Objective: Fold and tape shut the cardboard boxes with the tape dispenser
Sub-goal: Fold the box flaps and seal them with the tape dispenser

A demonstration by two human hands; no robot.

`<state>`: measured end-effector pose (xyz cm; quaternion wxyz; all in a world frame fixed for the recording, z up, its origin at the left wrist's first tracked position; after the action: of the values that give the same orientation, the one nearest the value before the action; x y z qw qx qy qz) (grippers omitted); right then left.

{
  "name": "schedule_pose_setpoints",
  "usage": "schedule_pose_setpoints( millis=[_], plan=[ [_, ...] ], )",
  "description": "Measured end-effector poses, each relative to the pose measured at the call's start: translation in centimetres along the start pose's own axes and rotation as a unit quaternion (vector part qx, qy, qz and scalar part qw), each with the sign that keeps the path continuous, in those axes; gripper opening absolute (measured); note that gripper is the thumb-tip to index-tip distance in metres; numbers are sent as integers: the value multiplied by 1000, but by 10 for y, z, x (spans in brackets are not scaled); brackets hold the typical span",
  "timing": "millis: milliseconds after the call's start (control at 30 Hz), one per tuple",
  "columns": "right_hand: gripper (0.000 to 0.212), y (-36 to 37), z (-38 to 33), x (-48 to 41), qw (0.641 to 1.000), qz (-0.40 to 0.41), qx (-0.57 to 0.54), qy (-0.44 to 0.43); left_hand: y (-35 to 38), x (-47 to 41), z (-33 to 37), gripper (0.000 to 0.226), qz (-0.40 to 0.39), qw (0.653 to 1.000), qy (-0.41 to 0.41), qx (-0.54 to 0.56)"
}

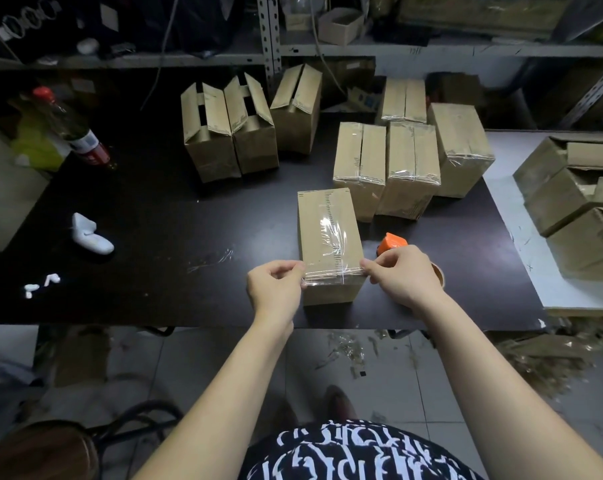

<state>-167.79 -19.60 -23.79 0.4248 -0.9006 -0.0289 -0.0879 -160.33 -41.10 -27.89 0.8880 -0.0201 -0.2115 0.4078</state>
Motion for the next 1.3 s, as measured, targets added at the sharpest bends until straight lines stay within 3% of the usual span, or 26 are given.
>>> schedule_pose_setpoints(
  millis=[300, 700, 900, 1133, 1300],
  plan=[
    [32, 2, 2, 1, 999, 27, 18, 8, 3, -3, 3, 12, 9, 998, 39, -46],
    [26, 16, 14, 0, 990, 19, -120, 76, 1, 0, -1, 7, 27, 998, 20, -45],
    [24, 18, 19, -2, 982, 32, -145, 118, 1, 8, 6, 5, 64, 991, 51, -106],
    [23, 29, 35, 5, 922, -60, -306, 229, -1, 4, 11, 13, 55, 983, 39, -168],
    [28, 48, 42, 3, 876, -113, -393, 256, 0, 3, 9, 14, 49, 976, 33, -212]
  ],
)
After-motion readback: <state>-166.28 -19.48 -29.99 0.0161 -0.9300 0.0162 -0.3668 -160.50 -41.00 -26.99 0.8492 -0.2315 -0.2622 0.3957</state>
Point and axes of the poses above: each hand's wrist, its own x-axis away from the middle knuckle, its own y-axis out of the palm, z = x × y, the point moved 5 cm from there along -x, towards the middle knuckle, and after that the axes turned 8 degrees about z, right-handed, at the moved point
